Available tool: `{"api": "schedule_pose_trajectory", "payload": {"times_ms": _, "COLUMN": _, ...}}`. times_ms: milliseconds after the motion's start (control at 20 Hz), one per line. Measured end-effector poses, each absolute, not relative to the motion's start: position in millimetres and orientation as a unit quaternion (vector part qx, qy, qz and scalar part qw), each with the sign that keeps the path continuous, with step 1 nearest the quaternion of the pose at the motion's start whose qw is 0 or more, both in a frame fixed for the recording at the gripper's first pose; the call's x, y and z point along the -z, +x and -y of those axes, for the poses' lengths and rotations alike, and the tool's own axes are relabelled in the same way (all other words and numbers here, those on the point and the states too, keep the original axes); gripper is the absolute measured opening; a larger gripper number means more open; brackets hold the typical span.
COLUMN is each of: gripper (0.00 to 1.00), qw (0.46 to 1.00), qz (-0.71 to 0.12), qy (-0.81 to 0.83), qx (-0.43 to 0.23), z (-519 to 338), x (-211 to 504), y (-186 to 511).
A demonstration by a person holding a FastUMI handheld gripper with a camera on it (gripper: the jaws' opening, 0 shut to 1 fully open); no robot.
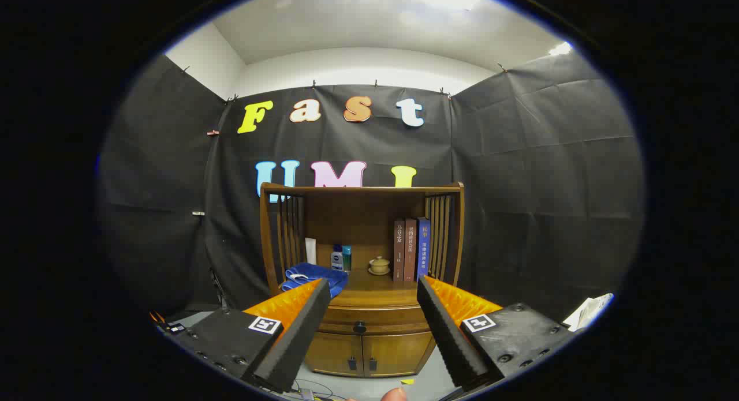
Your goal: Pull open the drawer, take out the items inside it, and place them on the countertop above the cabinet.
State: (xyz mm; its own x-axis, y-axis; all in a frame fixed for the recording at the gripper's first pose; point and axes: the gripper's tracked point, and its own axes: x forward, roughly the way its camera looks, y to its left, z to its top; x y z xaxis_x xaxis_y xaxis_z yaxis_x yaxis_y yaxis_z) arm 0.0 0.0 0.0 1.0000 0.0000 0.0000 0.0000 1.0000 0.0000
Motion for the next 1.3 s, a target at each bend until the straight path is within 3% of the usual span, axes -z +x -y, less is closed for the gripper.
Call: {"api": "schedule_pose_trajectory", "payload": {"times_ms": 1300, "gripper": 0.98, "qw": 0.999, "qz": 0.033, "qy": 0.008, "qx": -0.02, "z": -16, "x": 17, "y": 28}}
